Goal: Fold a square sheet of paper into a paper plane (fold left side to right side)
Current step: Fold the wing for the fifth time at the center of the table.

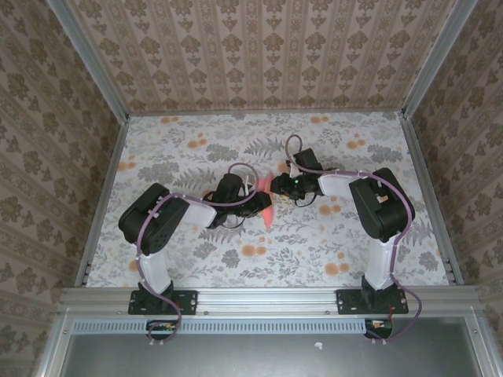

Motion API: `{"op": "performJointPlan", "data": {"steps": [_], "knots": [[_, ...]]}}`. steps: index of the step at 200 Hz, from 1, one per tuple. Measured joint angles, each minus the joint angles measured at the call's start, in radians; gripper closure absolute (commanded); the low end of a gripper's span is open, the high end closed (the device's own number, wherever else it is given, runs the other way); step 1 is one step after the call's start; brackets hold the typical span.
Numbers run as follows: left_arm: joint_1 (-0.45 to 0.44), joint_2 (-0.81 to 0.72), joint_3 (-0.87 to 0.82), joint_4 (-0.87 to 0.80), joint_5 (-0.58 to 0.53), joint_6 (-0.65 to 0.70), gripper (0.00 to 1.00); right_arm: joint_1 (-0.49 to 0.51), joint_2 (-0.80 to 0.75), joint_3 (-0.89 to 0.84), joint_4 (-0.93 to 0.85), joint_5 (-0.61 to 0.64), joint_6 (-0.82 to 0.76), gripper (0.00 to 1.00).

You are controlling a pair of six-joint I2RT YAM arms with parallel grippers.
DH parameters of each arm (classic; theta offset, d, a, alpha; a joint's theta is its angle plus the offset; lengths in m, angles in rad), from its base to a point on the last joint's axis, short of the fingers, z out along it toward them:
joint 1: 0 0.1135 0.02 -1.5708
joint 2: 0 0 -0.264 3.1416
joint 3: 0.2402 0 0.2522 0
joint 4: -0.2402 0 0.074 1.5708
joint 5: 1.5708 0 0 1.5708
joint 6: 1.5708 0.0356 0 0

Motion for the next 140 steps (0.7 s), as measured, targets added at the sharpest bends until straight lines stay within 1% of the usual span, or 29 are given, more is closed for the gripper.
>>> {"op": "performJointPlan", "data": {"steps": [13, 32, 58, 92, 140], "knots": [[0.001, -0.002, 0.000, -0.002, 0.000, 0.001, 0.64, 0.000, 0.000, 0.000, 0.000, 0.000, 0.000, 0.58], [0.005, -0.019, -0.006, -0.006, 0.000, 0.008, 0.58, 0.000, 0.000, 0.000, 0.000, 0.000, 0.000, 0.58], [0.024, -0.076, -0.016, -0.052, -0.001, 0.028, 0.51, 0.000, 0.000, 0.000, 0.000, 0.000, 0.000, 0.58], [0.058, -0.125, -0.018, -0.101, 0.000, 0.051, 0.51, 0.000, 0.000, 0.000, 0.000, 0.000, 0.000, 0.58], [0.077, -0.107, 0.005, -0.144, 0.002, 0.061, 0.51, 0.000, 0.000, 0.000, -0.001, 0.000, 0.000, 0.58]]}}
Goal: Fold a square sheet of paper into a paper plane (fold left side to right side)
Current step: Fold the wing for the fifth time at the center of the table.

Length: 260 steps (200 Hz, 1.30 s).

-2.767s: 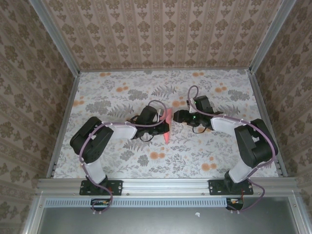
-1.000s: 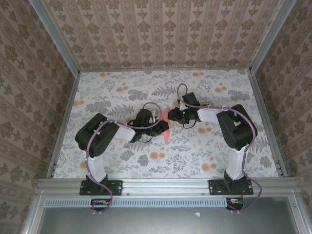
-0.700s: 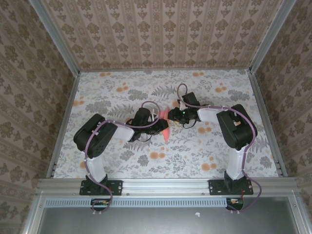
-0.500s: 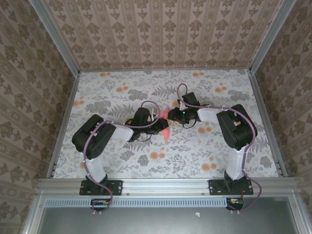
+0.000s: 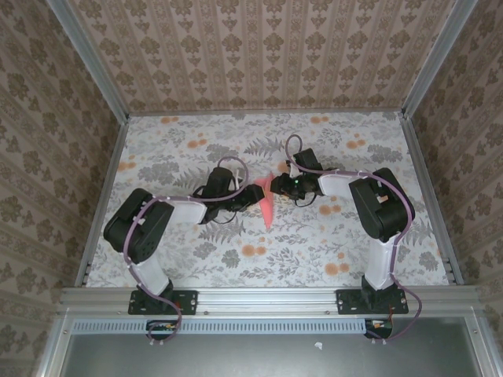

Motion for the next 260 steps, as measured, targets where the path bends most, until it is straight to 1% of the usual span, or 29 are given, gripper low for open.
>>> {"op": "performJointPlan", "data": {"steps": [33, 120, 136, 175, 220, 260], "knots": [[0.002, 0.038, 0.037, -0.004, 0.007, 0.004, 0.52, 0.000, 0.000, 0.000, 0.000, 0.000, 0.000, 0.58], [0.021, 0.107, 0.111, -0.014, 0.016, 0.020, 0.59, 0.000, 0.000, 0.000, 0.000, 0.000, 0.000, 0.59], [0.021, 0.119, 0.125, -0.020, 0.017, 0.026, 0.62, 0.000, 0.000, 0.000, 0.000, 0.000, -0.001, 0.58], [0.021, 0.140, 0.150, -0.027, 0.025, 0.039, 0.74, 0.000, 0.000, 0.000, -0.001, 0.000, -0.003, 0.59], [0.022, 0.166, 0.173, -0.029, 0.032, 0.053, 1.00, 0.000, 0.000, 0.002, -0.004, 0.000, -0.003, 0.58], [0.040, 0.168, 0.173, -0.051, 0.035, 0.104, 1.00, -0.002, -0.004, 0.002, -0.002, -0.001, -0.007, 0.54]]}}
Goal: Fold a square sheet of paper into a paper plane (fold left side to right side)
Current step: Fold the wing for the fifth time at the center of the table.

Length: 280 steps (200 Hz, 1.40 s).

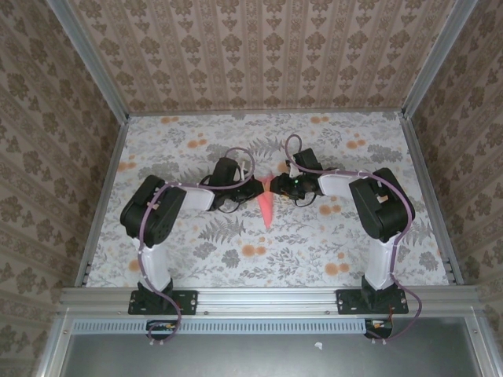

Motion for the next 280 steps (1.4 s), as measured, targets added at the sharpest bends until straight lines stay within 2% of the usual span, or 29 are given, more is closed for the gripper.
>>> {"op": "performJointPlan", "data": {"steps": [95, 229, 280], "knots": [[0.053, 0.000, 0.023, -0.098, 0.059, 0.157, 1.00, -0.033, -0.030, 0.043, 0.037, -0.043, 0.069, 0.28], [0.053, 0.000, 0.030, -0.127, 0.066, 0.185, 1.00, -0.006, 0.117, 0.207, 0.020, -0.049, 0.113, 0.26], [0.053, 0.000, 0.048, -0.160, 0.065, 0.208, 1.00, -0.003, 0.161, 0.285, -0.089, -0.011, 0.105, 0.27]]}}
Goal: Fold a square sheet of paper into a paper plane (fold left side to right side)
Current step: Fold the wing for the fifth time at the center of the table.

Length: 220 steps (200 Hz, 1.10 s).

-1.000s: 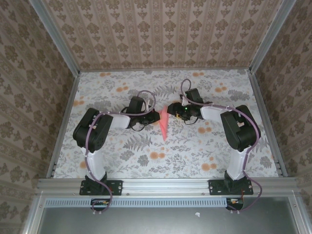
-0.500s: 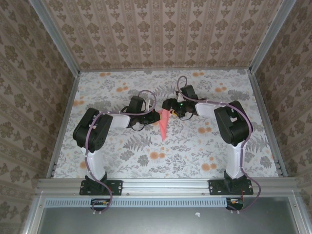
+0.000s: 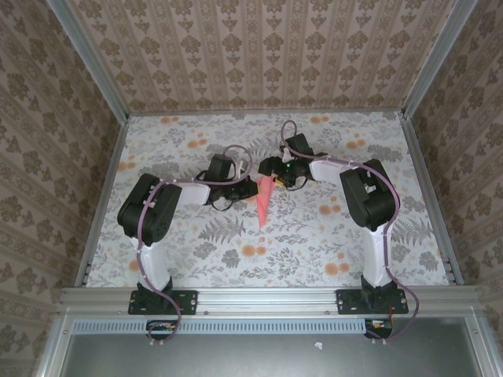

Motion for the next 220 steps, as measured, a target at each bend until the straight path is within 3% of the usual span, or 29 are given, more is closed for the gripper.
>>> {"op": "performJointPlan", "data": {"steps": [108, 220], "knots": [[0.000, 0.009, 0.129, -0.175, 0.006, 0.175, 1.00, 0.002, 0.023, 0.056, -0.091, 0.016, -0.031, 0.27], [0.000, 0.067, 0.145, -0.215, 0.013, 0.235, 1.00, 0.002, 0.024, 0.059, -0.095, 0.016, -0.045, 0.28]]}}
